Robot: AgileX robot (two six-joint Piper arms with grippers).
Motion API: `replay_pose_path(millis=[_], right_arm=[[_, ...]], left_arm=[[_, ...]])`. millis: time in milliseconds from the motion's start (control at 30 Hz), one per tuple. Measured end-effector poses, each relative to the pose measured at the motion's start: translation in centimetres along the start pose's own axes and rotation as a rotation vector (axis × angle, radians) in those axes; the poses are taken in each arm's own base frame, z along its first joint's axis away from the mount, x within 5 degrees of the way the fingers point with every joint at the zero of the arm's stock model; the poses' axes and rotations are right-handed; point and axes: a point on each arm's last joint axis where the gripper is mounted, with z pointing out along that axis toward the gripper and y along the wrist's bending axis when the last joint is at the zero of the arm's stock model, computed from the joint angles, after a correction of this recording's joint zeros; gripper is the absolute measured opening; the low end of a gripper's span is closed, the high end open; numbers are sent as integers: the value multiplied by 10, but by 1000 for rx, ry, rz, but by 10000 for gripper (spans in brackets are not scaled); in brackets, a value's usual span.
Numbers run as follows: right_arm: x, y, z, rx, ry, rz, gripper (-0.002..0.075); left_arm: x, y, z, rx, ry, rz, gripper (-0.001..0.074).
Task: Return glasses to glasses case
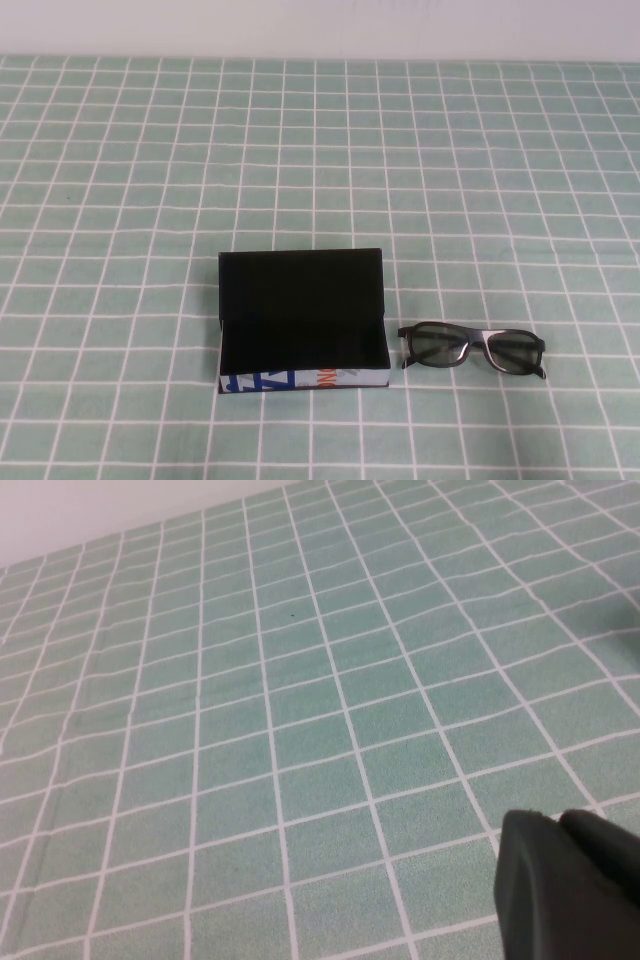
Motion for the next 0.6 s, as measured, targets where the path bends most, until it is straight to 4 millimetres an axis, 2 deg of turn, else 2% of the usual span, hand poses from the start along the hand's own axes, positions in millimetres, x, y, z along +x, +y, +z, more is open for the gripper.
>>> replay_pose_path(millis=[200,367,467,600], right_arm=[[-27,0,-4,-5,-299,13,-13],[-40,-1,-7,-23,-404,143,-13],[-68,0,-3,-46,-423,227,-13],[-122,3,-1,-58,-392,255,-13]], left_arm=[[0,0,0,0,0,0,-2],[0,0,0,0,0,0,-2],[0,0,0,0,0,0,-2],[0,0,0,0,0,0,-2]])
